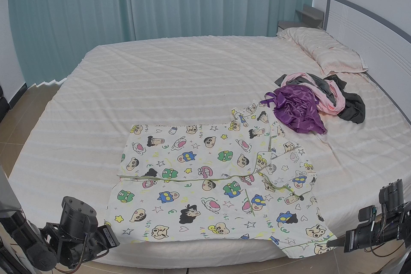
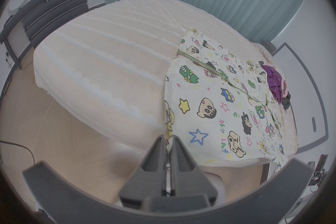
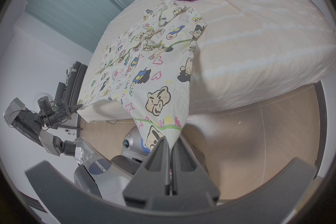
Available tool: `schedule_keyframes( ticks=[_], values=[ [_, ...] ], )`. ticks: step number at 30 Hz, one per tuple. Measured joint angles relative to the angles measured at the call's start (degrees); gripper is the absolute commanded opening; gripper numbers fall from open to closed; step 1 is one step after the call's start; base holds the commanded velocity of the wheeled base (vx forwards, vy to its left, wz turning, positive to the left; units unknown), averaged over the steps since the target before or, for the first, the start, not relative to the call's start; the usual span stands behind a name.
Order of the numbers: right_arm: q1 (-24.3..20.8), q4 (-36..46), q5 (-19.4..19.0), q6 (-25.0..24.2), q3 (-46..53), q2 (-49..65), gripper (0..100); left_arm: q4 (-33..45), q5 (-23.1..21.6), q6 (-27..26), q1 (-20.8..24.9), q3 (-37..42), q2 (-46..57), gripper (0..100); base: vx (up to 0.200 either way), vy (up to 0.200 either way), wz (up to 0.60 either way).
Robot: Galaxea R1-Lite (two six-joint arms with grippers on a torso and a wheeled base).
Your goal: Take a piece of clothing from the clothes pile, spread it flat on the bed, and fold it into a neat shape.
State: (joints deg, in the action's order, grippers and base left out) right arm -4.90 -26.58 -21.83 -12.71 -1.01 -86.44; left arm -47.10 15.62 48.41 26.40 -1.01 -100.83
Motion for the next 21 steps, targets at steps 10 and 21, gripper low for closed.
schedule_keyframes(
  ticks=[10,21],
  values=[
    [-0.41,7.4,0.6,2.4,0.0,2.93,0,6.46,0.04,0.22,1.29,0.0,0.85,0,0.0,0.0,0.0],
    [-0.44,8.66,0.77,3.35,0.0,3.62,0,14.7,0.09,0.34,5.05,0.0,5.74,0,0.0,0.0,0.0]
  ],
)
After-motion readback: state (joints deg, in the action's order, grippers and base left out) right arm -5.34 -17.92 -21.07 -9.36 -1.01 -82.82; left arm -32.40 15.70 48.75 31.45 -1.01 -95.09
